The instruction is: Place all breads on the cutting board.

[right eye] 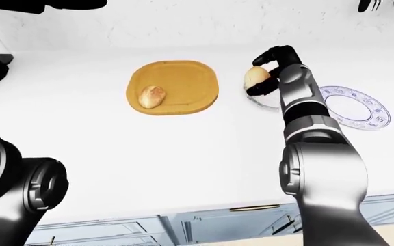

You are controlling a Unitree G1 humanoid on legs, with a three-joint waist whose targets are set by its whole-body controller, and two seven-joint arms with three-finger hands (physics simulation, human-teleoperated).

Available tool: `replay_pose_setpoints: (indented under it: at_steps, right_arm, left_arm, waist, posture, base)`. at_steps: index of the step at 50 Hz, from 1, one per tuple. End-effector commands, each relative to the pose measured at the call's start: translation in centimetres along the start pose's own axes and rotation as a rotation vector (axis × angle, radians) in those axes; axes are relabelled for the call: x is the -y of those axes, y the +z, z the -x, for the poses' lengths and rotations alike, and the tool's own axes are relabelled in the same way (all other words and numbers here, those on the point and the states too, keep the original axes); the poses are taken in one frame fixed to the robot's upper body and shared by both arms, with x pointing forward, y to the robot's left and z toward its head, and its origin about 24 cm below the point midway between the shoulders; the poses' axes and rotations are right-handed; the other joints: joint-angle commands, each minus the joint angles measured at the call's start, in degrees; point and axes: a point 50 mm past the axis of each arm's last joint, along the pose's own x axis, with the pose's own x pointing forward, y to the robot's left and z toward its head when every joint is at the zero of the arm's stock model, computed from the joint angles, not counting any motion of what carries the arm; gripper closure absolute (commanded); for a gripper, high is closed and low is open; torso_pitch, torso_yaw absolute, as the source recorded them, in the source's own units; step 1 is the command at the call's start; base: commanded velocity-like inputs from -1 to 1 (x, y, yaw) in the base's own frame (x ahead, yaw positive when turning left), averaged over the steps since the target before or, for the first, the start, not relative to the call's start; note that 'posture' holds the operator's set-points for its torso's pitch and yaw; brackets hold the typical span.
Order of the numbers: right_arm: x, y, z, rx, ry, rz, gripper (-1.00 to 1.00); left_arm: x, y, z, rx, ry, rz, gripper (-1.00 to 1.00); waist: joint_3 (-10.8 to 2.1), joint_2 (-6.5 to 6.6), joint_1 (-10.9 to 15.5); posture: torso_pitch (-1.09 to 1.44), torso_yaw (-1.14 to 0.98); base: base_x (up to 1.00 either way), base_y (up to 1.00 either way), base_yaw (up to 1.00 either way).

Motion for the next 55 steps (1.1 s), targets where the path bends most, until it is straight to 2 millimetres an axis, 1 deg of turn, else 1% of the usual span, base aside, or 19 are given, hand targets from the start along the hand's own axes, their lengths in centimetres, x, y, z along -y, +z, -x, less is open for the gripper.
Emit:
replay_pose_setpoints:
  at_steps: [1,7,10,12,13,15,16,17,19,21,25,30,35,40,46,49,53,54,55]
  right_arm:
    - [3.0,3.6,0.5,0.123,-0.09,-0.006,0.36]
    - [3.7,4.6,0.7,0.149,-0.107,-0.004,0.5]
    - [4.0,5.6,0.9,0.176,-0.111,-0.007,0.55]
    - [4.4,7.3,1.3,0.224,-0.114,-0.018,0.63]
    - [4.4,7.7,1.4,0.235,-0.113,-0.02,0.65]
    - [4.2,9.4,1.7,0.287,-0.102,-0.015,0.79]
    - [1.4,14.5,3.1,0.412,-0.014,0.055,1.0]
    - [0.8,15.0,3.3,0.429,0.001,0.068,1.0]
    - [0.4,15.6,3.5,0.442,0.012,0.074,1.0]
    - [0.2,15.9,3.6,0.451,0.018,0.079,1.0]
    - [-0.8,16.8,4.0,0.477,0.043,0.101,1.0]
    - [-1.9,18.9,5.0,0.536,0.079,0.129,1.0]
    - [-2.7,19.4,5.3,0.551,0.101,0.153,1.0]
    - [-4.1,20.0,5.7,0.566,0.134,0.195,1.0]
    - [-5.7,19.7,5.7,0.557,0.175,0.238,1.0]
    - [-6.6,19.1,5.5,0.543,0.19,0.252,1.0]
    - [-7.2,18.9,5.5,0.535,0.203,0.267,1.0]
    - [-7.2,18.9,5.5,0.533,0.204,0.266,0.87]
    - [-7.2,18.8,5.4,0.531,0.205,0.266,0.82]
  left_arm:
    - [-0.2,1.2,0.0,0.057,0.015,0.006,-1.0]
    - [-0.3,1.0,0.0,0.055,0.016,0.005,-1.0]
    - [-0.3,1.0,0.0,0.056,0.016,0.005,-1.0]
    - [-0.3,1.0,0.0,0.055,0.015,0.005,-1.0]
    - [-0.3,1.0,0.0,0.055,0.015,0.005,-1.0]
    - [-0.3,1.1,0.0,0.056,0.015,0.005,-1.0]
    - [-0.5,1.2,0.0,0.06,0.02,0.007,-1.0]
    - [-0.5,1.2,0.1,0.06,0.02,0.007,-1.0]
    - [-0.5,1.2,0.0,0.061,0.021,0.007,-1.0]
    - [-0.5,1.2,0.0,0.061,0.021,0.007,-1.0]
    - [-0.5,1.2,0.1,0.061,0.02,0.006,-1.0]
    - [-0.5,1.3,0.1,0.062,0.023,0.006,-1.0]
    - [-0.6,1.3,0.1,0.063,0.023,0.007,-1.0]
    - [-0.6,1.4,0.1,0.064,0.022,0.007,-1.0]
    - [-0.6,1.4,0.1,0.065,0.023,0.009,-1.0]
    - [-0.7,1.5,0.1,0.066,0.024,0.01,-1.0]
    - [-0.7,1.5,0.1,0.067,0.024,0.011,-1.0]
    - [-0.7,1.6,0.1,0.067,0.025,0.011,-1.0]
    - [-0.8,1.6,0.1,0.067,0.025,0.011,-1.0]
  waist:
    - [-2.1,-0.39,0.03]
    - [-1.86,-0.29,-0.06]
    - [-1.91,-0.36,-0.1]
    - [-1.91,-0.37,-0.12]
    - [-1.89,-0.33,-0.13]
    - [-1.8,-0.22,-0.17]
    - [-1.76,-0.13,-0.19]
    - [-1.72,0.13,-0.11]
    - [-1.49,0.52,-0.89]
    - [-1.33,0.77,-0.94]
    - [-1.37,0.73,-0.56]
    - [-1.48,0.67,-0.64]
    - [-1.34,1.01,-0.76]
    - [-1.31,1.23,-0.86]
    - [-1.36,1.42,-1.01]
    - [-1.39,1.47,-1.01]
    - [-1.42,1.51,-1.03]
    - [-1.43,1.53,-1.03]
    - [-1.43,1.55,-1.04]
  posture:
    - [0.0,0.0]
    - [0.0,0.0]
    - [0.0,0.0]
    - [0.0,0.0]
    - [0.0,0.0]
    - [0.0,0.0]
    - [0.0,0.0]
    - [0.0,0.0]
    - [0.0,0.0]
    - [0.0,0.0]
    - [0.0,0.0]
    - [0.0,0.0]
    - [0.0,0.0]
    - [0.0,0.0]
    - [0.0,0.0]
    - [0.0,0.0]
    - [0.0,0.0]
    - [0.0,0.0]
    - [0.0,0.0]
  base:
    - [0.0,0.0,0.0]
    - [0.0,0.0,0.0]
    - [0.0,0.0,0.0]
    - [0.0,0.0,0.0]
    - [0.0,0.0,0.0]
    - [0.0,0.0,0.0]
    - [0.0,0.0,0.0]
    - [0.0,0.0,0.0]
    - [0.0,0.0,0.0]
    - [0.0,0.0,0.0]
    - [0.0,0.0,0.0]
    - [0.0,0.0,0.0]
    - [0.0,0.0,0.0]
    - [0.0,0.0,0.0]
    - [0.0,0.0,0.0]
    - [0.0,0.0,0.0]
    - [0.0,0.0,0.0]
    - [0.0,0.0,0.0]
    - [0.0,0.0,0.0]
